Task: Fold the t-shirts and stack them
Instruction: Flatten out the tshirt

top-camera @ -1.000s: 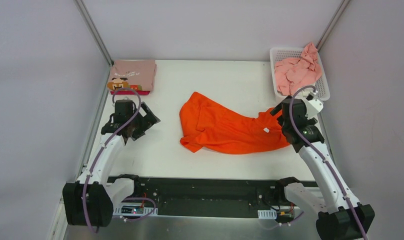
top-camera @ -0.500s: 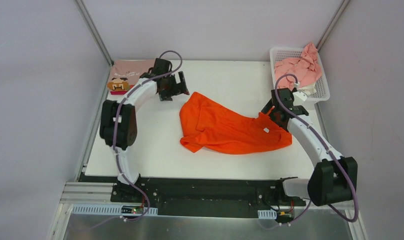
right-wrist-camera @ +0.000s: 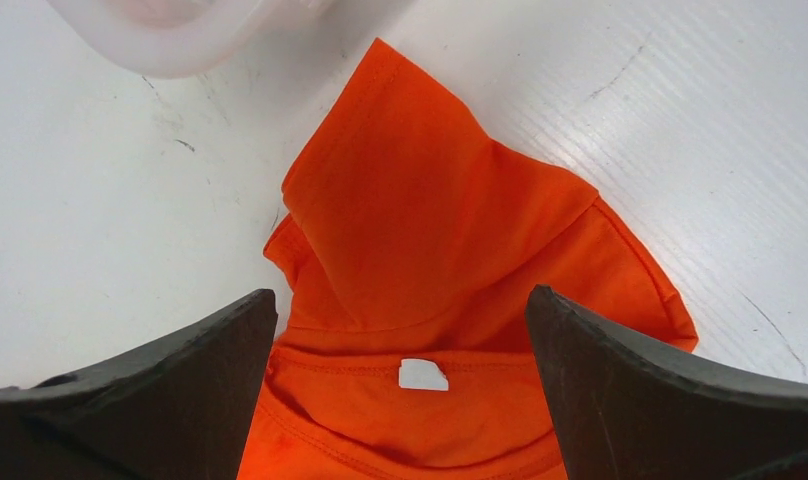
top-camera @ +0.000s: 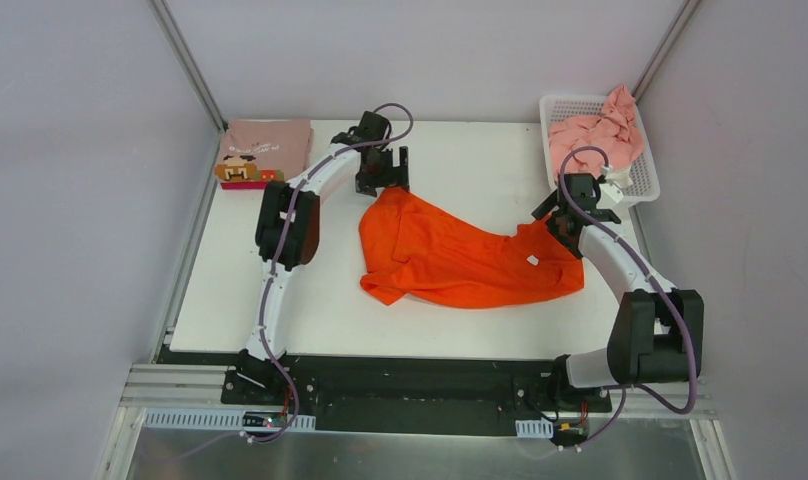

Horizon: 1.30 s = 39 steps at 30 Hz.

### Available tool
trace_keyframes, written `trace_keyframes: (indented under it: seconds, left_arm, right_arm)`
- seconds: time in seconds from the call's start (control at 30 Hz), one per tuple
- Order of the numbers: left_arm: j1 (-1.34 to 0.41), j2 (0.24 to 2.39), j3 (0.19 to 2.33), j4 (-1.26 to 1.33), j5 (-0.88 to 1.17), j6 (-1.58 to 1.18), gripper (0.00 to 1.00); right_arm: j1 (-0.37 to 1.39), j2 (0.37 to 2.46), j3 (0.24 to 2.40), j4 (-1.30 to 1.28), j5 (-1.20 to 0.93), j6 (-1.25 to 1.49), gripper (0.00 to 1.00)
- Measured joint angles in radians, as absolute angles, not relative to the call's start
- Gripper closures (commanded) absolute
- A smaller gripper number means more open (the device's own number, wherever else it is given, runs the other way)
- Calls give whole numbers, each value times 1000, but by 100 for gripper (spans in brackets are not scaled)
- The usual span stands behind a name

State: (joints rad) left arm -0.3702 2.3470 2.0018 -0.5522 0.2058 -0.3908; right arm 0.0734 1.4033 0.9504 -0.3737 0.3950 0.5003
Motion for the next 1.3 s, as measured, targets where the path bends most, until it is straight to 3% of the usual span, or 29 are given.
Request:
trace_keyframes:
  seconds: [0.33, 0.5, 0.73, 0.8, 0.83, 1.0, 1.3]
  left_arm:
    - [-430, 2403, 2080, -602, 9, -432, 27]
    - [-484, 2444, 2140, -651, -139, -458, 49]
    - [-503, 2476, 2195, -695, -190, -492, 77]
    - [-503, 2477, 2197, -700, -193, -502, 98]
    - [-502, 2477, 2197, -703, -195, -508, 100]
    - [-503, 2460, 2164, -704, -247, -513, 100]
    - [-489, 2176, 1697, -746, -442, -514, 100]
  right_arm:
    - [73, 1403, 920, -331, 376, 500, 1]
    - [73, 1403, 919, -326, 376, 498, 1]
    - [73, 1403, 917, -325, 377, 496, 1]
    - [73, 1403, 916, -325, 378, 496, 1]
    - [73, 1403, 916, -326, 378, 496, 1]
    - [73, 1404, 916, -326, 375, 487, 3]
    - [147, 1442, 937, -315, 333, 414, 3]
